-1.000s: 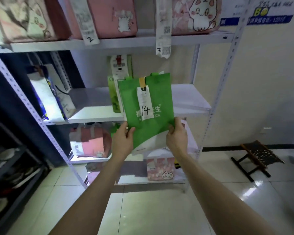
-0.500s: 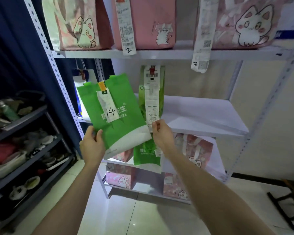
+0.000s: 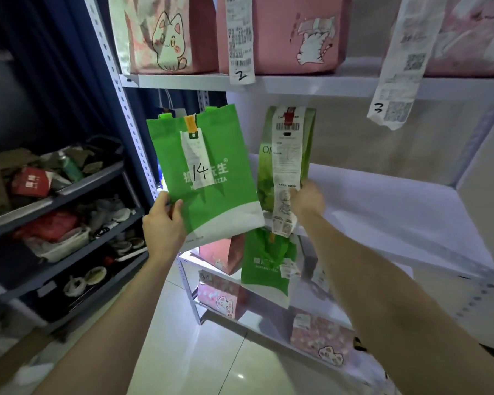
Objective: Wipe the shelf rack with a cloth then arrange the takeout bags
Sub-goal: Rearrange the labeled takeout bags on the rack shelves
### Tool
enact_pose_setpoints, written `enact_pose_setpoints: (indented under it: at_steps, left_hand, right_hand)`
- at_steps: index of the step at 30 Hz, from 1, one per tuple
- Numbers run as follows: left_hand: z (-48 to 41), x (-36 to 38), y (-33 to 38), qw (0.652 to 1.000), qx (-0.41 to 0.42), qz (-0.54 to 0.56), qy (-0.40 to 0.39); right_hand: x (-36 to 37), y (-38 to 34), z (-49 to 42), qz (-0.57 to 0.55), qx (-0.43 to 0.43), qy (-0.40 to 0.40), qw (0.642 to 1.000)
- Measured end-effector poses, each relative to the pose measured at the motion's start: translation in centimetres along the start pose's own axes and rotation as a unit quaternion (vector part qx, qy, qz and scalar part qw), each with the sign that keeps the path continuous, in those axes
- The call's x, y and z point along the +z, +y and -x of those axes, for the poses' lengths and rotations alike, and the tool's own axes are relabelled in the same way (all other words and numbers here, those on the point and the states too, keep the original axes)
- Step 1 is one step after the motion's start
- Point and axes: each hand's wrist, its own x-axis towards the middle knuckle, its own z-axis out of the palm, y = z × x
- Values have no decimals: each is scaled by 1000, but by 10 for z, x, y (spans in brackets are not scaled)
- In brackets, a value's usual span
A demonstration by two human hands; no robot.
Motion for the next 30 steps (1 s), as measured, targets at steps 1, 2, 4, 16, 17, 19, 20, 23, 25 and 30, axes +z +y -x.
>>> enact_pose_setpoints:
  at_steps: [1,2,4,16,17,19,20,23,25,30]
  left_hand:
    - [-2,3,1,1000,3,-1,1]
    - [-3,6,3,1000,6,1,0]
    - [-5,14,8,1000,11,17,-6]
    - [9,94,60,988,67,110,-87]
    - [9,99,63,987,70,114,-95]
    - [7,107,68,985,70,119,-109]
    - [6,110,69,983,70,123,-115]
    - [2,116,68,982,85,127,-115]
    - [-3,119,65,983,91,116,-112]
    - [-24,130,49,981,69,106,-144]
  right_hand:
    - [-1,3,0,0,-2,3,1000]
    - [-3,8,0,2,-5,8,1000]
    - [-10,20,2,7,-16,16,1000]
    - [-115,134,22,32,24,126,991]
    - [-121,139,23,34,28,129,991]
    - [-127,144,24,35,40,123,991]
    - [-128,144,25,30,51,117,991]
    - [-127,135,37,10,73,165,983]
    - [-120,123,50,8,18,286,958]
    - [-48,53,73,-21,-105,172,979]
